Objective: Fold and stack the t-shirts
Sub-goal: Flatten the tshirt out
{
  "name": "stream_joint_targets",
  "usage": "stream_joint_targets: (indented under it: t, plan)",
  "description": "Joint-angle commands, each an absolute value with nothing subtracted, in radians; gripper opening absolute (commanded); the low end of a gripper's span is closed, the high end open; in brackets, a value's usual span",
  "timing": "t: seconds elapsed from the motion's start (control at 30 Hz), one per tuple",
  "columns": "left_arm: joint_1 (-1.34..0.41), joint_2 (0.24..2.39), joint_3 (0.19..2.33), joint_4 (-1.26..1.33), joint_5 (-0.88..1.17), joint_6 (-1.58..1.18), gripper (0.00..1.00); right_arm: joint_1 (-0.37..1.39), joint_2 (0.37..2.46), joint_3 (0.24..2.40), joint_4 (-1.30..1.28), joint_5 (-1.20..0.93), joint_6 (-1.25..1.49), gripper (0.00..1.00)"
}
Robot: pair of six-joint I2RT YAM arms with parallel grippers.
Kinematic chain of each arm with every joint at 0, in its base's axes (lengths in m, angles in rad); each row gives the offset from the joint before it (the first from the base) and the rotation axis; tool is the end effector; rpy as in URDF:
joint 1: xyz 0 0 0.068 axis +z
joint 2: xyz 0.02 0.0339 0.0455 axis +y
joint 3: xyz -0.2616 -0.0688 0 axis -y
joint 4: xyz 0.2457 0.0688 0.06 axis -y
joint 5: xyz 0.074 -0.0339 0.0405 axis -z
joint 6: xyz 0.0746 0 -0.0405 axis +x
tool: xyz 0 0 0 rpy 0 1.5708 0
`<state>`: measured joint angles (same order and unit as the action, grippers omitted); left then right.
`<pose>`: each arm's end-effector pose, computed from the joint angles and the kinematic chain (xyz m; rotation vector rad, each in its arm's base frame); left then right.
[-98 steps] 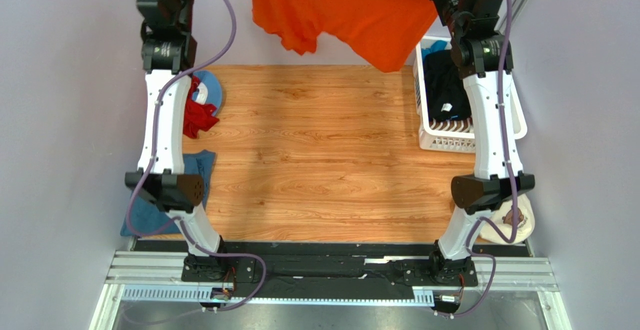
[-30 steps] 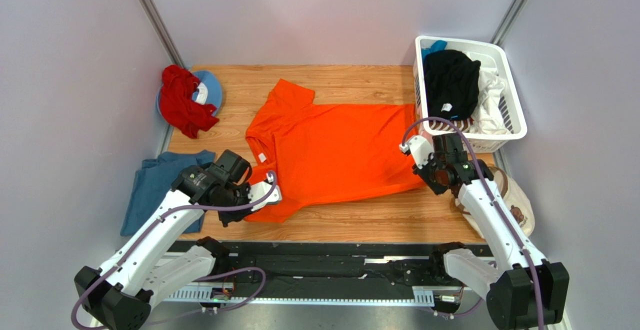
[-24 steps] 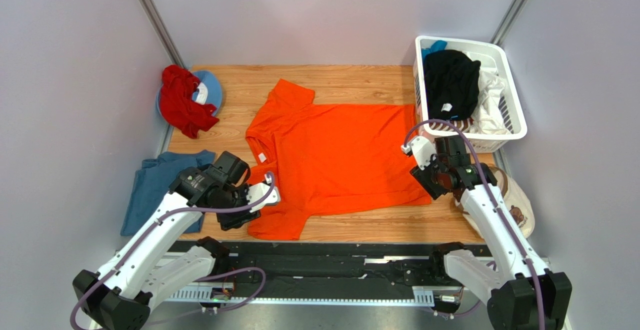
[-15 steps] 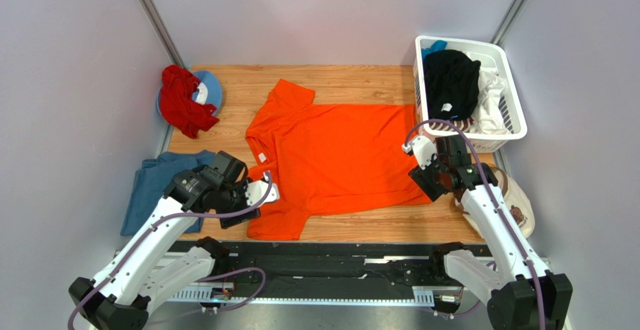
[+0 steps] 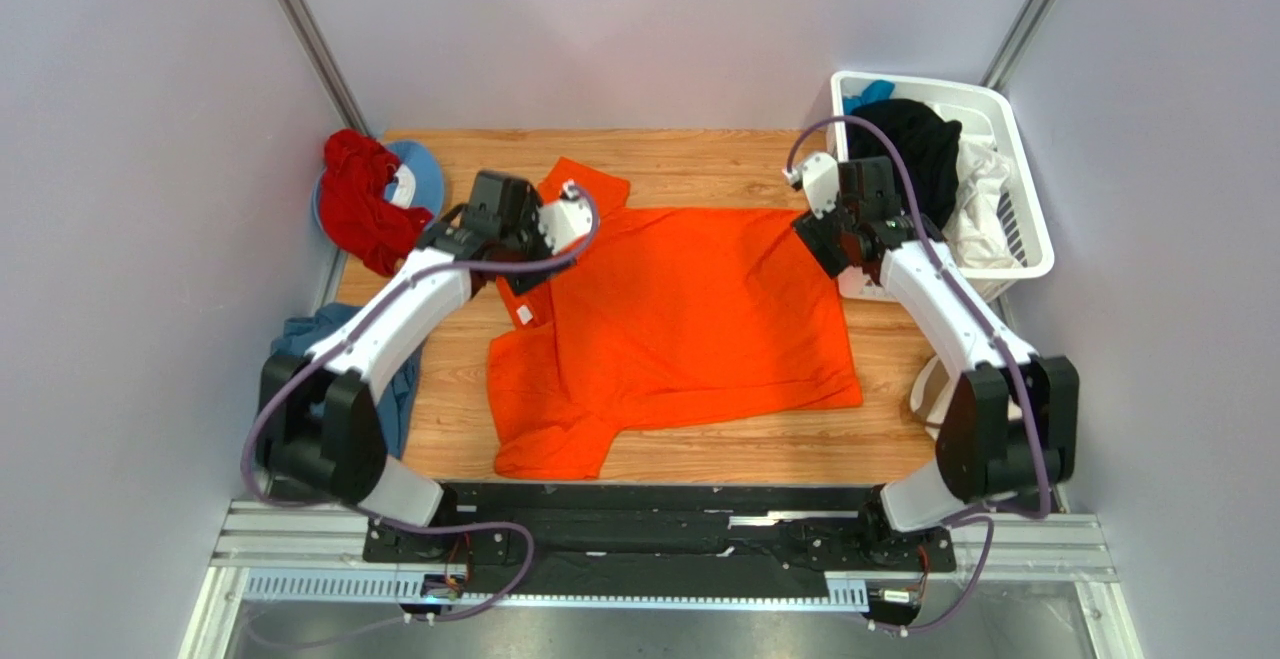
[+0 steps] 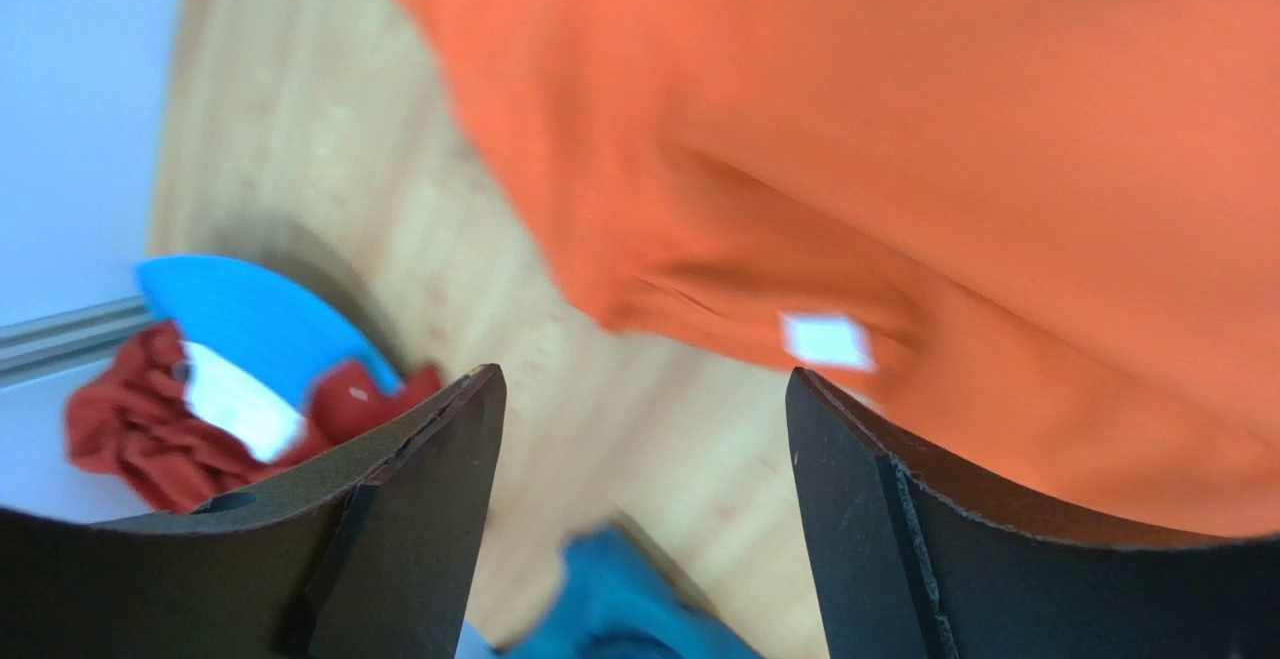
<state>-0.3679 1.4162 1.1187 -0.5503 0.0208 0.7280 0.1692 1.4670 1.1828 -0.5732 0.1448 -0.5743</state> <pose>0.3078 -0.1203 0.2459 1.2704 2.0634 0.1393 0.3392 0.0470 0.2506 -0.8274 2.3043 -0.3573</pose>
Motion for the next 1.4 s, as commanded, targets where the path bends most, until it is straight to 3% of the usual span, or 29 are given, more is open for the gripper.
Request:
stream_joint_targets:
  t: [0.0,0.37,0.57,0.9,1.37]
  plan:
    - [-0.298,1.632,1.357,-0.339,0.028,0.738,0.78,0.176,1.629,1.339,-0.428,0.219,-0.574,0.68]
    - [-0.268,2.112,1.71,-0.19,-0.069,0.758,0.76,0.176,1.914,1.48,-0.307,0.247,-0.598,0.67]
    - [-0.267,2.256,1.862,-0.212,-0.103,0.802,0.76,0.176,1.982,1.526,-0.298,0.252,-0.621,0.67]
    - [-0.265,2.362,1.954,-0.218,-0.14,0.887,0.76,0.175,2.072,1.601,-0.31,0.239,-0.634,0.66]
    - [-0.261,2.408,1.956,-0.258,-0.135,0.956,0.76,0.187,2.019,1.577,-0.327,0.238,-0.65,0.66]
